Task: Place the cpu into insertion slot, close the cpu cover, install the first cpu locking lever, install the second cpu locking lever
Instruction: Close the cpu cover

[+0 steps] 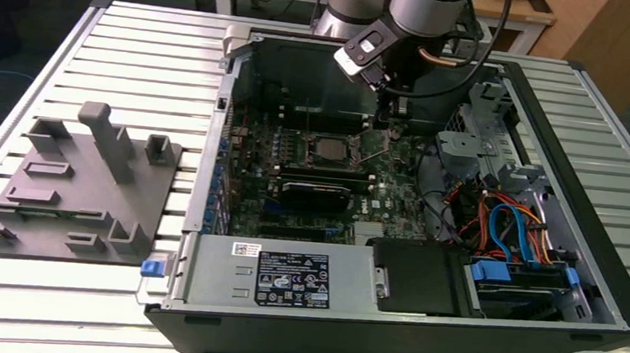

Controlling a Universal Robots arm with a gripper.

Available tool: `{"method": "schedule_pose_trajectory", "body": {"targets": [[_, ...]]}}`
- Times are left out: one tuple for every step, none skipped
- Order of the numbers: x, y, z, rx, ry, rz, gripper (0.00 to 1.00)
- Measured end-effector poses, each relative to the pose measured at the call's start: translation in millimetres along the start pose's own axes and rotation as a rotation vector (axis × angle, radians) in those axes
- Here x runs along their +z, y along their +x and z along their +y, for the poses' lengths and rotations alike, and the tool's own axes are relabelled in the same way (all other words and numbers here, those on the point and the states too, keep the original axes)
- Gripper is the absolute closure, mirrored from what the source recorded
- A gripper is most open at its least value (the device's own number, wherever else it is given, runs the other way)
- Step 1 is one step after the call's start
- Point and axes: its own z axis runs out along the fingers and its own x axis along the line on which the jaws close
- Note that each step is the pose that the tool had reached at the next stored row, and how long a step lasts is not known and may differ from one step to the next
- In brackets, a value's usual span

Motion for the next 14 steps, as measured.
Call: {"method": "schedule_pose_trajectory", "body": {"targets": [[0.0, 0.0, 0.0, 0.000, 0.0000, 0.0000, 0.89], [0.0, 0.0, 0.0, 0.000, 0.0000, 0.0000, 0.89], [0.1, 0.0, 0.6, 0.000, 0.0000, -0.0001, 0.89], [0.2, 0.0, 1.9, 0.000, -0.0001, 0.0001, 0.89], [0.4, 0.0, 4.0, 0.000, 0.0000, 0.0001, 0.89], [0.6, 0.1, 6.3, 0.000, 0.0000, 0.0002, 0.89], [0.9, 0.2, 8.8, 0.000, 0.0000, 0.0001, 0.89], [1.2, 0.2, 11.6, 0.000, 0.0000, 0.0001, 0.89], [1.5, 0.4, 14.3, 0.000, 0.0000, 0.0000, 0.89], [1.9, 0.5, 17.0, 0.000, 0.0000, 0.0001, 0.89], [2.2, 0.7, 19.5, 0.000, 0.0000, 0.0000, 0.89], [2.6, 0.9, 21.9, 0.000, 0.0000, 0.0000, 0.89], [3.1, 1.2, 24.3, 0.000, 0.0000, 0.0001, 0.89], [3.6, 1.5, 26.4, 0.000, 0.0000, 0.0001, 0.89]]}}
